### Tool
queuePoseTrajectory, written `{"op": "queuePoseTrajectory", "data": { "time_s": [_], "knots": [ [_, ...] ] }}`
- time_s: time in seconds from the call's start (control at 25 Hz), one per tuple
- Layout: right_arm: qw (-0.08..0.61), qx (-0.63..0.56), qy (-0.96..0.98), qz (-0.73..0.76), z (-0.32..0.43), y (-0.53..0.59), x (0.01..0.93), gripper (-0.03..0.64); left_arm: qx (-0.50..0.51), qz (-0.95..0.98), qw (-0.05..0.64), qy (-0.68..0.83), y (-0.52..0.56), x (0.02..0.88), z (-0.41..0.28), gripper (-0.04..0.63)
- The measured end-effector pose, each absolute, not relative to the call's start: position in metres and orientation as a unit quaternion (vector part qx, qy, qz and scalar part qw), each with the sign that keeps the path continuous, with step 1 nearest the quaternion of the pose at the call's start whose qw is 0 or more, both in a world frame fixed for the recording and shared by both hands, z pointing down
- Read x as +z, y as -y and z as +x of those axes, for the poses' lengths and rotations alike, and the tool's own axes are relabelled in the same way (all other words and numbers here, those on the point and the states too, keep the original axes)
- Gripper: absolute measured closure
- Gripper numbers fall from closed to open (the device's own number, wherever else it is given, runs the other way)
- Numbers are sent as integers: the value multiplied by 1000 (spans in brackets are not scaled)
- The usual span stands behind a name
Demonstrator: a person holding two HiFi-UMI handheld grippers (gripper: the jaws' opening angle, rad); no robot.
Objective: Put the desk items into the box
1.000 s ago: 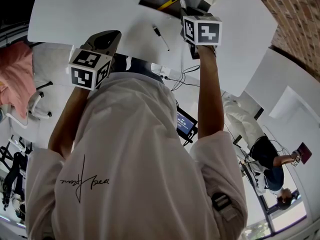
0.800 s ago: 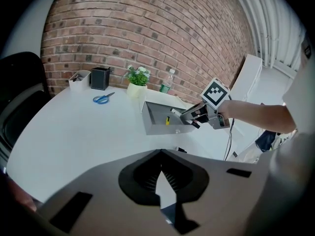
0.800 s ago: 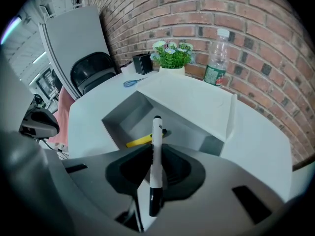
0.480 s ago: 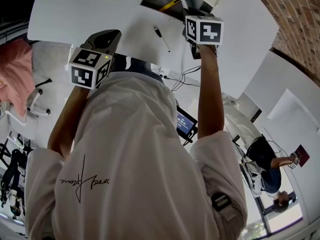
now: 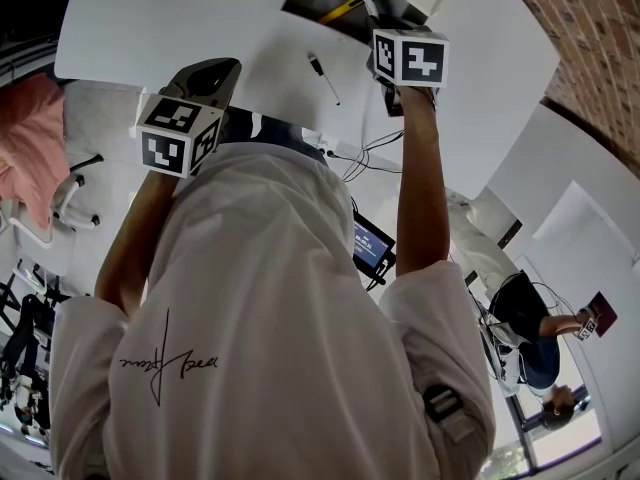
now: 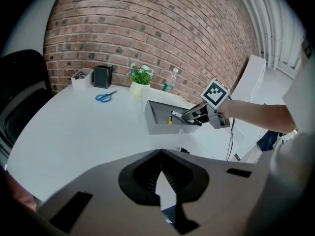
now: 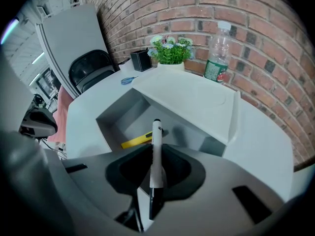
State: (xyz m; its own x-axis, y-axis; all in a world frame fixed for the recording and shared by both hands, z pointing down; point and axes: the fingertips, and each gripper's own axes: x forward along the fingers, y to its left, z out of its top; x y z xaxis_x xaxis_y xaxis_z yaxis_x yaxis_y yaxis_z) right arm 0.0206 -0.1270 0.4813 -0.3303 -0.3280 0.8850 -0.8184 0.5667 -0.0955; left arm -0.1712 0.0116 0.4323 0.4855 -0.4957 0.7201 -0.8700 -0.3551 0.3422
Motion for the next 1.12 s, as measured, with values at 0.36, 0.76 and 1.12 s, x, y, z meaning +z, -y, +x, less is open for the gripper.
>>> {"op": "queuePoseTrajectory", "data": {
  "time_s": [0.36,0.76,1.12],
  "knots": [
    [456,276,768,355,17,122,486,528,257,781,362,439,-11,430,-171,591],
    [449,277,771,358,15,124,485,494,258,782,361,439,-12,430,-170,591],
    [433,268,770,384,23,133,479,494,259,781,361,439,-12,430,-168,591]
  ]
}}
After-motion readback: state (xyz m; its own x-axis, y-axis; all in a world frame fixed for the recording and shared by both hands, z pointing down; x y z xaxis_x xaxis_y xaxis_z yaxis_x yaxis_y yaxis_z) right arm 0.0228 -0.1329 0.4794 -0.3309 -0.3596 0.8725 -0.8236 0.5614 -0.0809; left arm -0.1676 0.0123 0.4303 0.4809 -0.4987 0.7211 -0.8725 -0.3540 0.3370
